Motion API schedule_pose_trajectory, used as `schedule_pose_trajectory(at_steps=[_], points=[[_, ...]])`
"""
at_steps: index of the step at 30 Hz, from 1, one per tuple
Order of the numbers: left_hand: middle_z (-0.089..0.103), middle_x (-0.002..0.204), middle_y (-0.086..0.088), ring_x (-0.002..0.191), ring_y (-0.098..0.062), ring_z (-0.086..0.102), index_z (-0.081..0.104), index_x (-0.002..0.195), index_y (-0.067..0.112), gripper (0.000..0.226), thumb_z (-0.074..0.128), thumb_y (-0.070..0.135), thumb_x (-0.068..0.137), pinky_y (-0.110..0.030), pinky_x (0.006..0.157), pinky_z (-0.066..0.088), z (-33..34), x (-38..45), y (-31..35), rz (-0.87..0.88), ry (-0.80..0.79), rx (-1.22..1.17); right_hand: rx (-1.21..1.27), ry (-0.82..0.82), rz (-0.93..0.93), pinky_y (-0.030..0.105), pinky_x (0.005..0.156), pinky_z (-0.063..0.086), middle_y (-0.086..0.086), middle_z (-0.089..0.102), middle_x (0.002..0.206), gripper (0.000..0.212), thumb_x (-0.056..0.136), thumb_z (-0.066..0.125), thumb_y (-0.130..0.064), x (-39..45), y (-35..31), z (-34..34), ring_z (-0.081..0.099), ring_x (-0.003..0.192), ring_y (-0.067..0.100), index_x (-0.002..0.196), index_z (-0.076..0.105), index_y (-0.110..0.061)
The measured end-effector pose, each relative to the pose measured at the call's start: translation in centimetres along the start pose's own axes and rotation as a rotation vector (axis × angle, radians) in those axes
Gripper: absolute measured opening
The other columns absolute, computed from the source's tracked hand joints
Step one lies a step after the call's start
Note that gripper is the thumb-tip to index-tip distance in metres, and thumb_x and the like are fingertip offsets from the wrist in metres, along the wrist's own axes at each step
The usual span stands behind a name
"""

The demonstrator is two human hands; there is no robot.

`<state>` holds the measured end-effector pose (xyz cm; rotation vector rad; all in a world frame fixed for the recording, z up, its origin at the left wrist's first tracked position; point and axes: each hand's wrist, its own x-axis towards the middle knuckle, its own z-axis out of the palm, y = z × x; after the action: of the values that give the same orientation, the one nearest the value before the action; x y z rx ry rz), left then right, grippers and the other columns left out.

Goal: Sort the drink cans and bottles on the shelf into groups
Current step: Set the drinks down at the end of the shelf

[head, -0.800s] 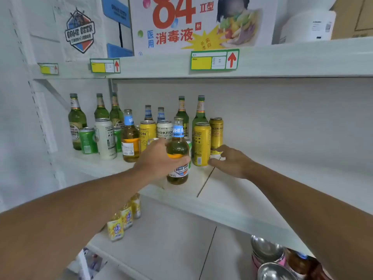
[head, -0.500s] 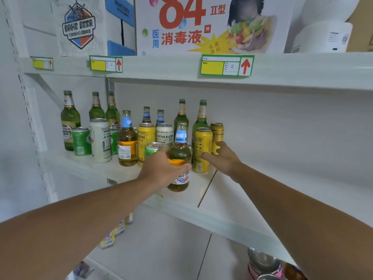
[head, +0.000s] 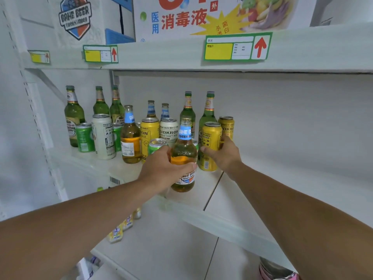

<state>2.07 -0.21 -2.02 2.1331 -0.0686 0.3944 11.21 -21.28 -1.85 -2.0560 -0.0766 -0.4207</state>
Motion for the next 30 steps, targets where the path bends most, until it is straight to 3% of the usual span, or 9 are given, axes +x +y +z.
schedule_pose_trajectory(at_steps=[6,11,17,21,25,30], points=[[0.075,0.100,0.016,0.094,-0.001,0.071,0.065,0.105,0.037,0.046,0.094,0.053,0.073,-0.022,0.069,0.054,0.3,-0.5,0.7,0.055,-0.032,0.005,-0.048,0.043,0.036,0.050,0.096,0.061,-0.002,0.069,0.123,0.076,0.080,0.087,-0.056,-1.8,0.3,-3.3,0.069,0.112,0.023,0.140,0.054,-0.024],[0.078,0.098,0.018,0.093,-0.005,0.075,0.069,0.104,0.036,0.049,0.094,0.060,0.069,-0.034,0.080,0.064,1.5,-0.9,1.9,0.105,-0.103,-0.010,-0.068,0.147,0.085,0.050,0.094,0.062,-0.002,0.069,0.117,0.070,0.081,0.089,-0.052,-4.4,0.7,-7.9,0.070,0.106,0.022,0.135,0.056,-0.022],[0.069,0.100,0.023,0.096,-0.004,0.068,0.067,0.103,0.038,0.044,0.093,0.057,0.073,-0.029,0.081,0.056,5.5,-1.9,5.0,0.170,-0.231,-0.115,-0.078,0.300,0.173,0.050,0.092,0.063,-0.003,0.069,0.114,0.064,0.078,0.090,-0.050,-9.3,1.5,-14.7,0.071,0.102,0.021,0.127,0.055,-0.027],[0.074,0.102,0.017,0.094,-0.010,0.074,0.069,0.109,0.035,0.060,0.093,0.066,0.064,-0.038,0.087,0.063,9.3,-2.5,7.7,0.217,-0.283,-0.165,-0.152,0.380,0.209,0.048,0.087,0.064,-0.004,0.070,0.110,0.068,0.078,0.091,-0.049,-12.8,2.3,-20.1,0.072,0.097,0.019,0.131,0.057,-0.024],[0.075,0.100,0.015,0.091,-0.009,0.074,0.067,0.110,0.033,0.060,0.094,0.064,0.066,-0.037,0.081,0.063,13.1,-3.5,11.4,0.246,-0.326,-0.160,-0.181,0.447,0.245,0.046,0.085,0.064,-0.002,0.069,0.114,0.064,0.078,0.090,-0.050,-15.6,3.8,-26.1,0.072,0.098,0.020,0.127,0.056,-0.026],[0.071,0.094,0.015,0.088,-0.002,0.069,0.065,0.098,0.029,0.045,0.097,0.049,0.072,-0.023,0.063,0.046,18.6,-5.0,15.8,0.251,-0.358,-0.173,-0.210,0.500,0.252,0.047,0.088,0.063,-0.001,0.069,0.116,0.063,0.079,0.090,-0.047,-17.6,7.4,-33.4,0.070,0.101,0.020,0.128,0.057,-0.025]])
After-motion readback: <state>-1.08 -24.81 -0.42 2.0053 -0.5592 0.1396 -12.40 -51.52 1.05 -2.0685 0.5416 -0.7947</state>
